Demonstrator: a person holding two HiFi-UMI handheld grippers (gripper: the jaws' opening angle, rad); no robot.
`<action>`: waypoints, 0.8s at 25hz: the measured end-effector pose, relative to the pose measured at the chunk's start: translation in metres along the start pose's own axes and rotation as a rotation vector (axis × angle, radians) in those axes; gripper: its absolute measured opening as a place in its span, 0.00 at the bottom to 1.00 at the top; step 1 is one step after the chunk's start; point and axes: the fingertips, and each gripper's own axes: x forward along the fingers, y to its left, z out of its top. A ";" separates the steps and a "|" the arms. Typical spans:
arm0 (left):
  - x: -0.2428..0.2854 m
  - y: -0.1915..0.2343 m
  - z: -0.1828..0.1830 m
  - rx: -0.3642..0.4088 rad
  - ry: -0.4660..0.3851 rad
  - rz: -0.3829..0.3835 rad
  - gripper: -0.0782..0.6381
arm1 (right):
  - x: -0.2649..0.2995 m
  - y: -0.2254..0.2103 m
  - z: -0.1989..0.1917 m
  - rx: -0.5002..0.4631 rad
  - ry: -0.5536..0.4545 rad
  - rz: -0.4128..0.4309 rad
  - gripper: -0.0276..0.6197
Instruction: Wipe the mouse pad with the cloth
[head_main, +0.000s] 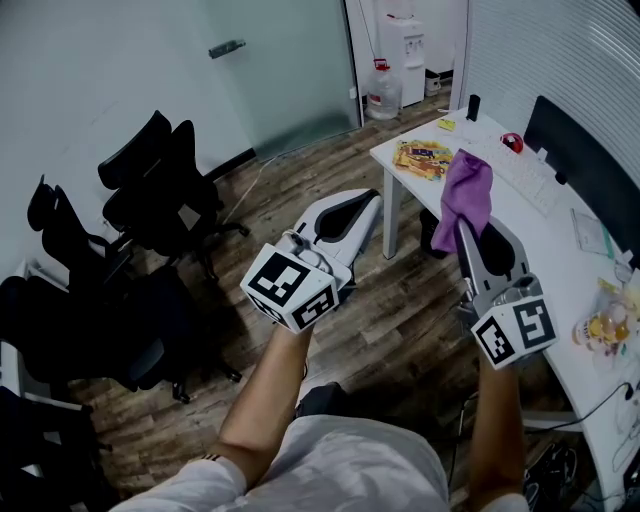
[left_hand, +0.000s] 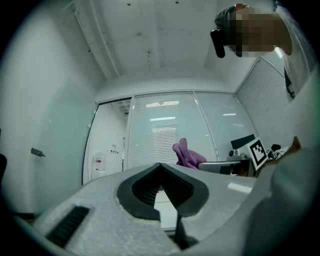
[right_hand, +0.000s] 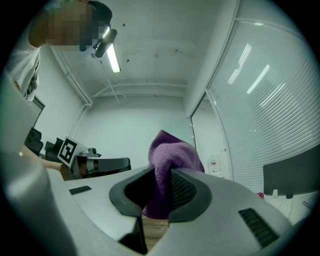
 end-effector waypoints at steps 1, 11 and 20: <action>0.001 0.000 0.000 0.001 0.003 0.002 0.13 | 0.000 -0.001 0.000 0.003 -0.001 0.001 0.15; 0.017 0.015 -0.003 0.005 -0.002 0.010 0.13 | 0.012 -0.016 -0.007 0.002 0.003 0.004 0.15; 0.048 0.064 -0.017 0.000 -0.011 -0.007 0.13 | 0.059 -0.044 -0.018 -0.017 0.012 -0.022 0.15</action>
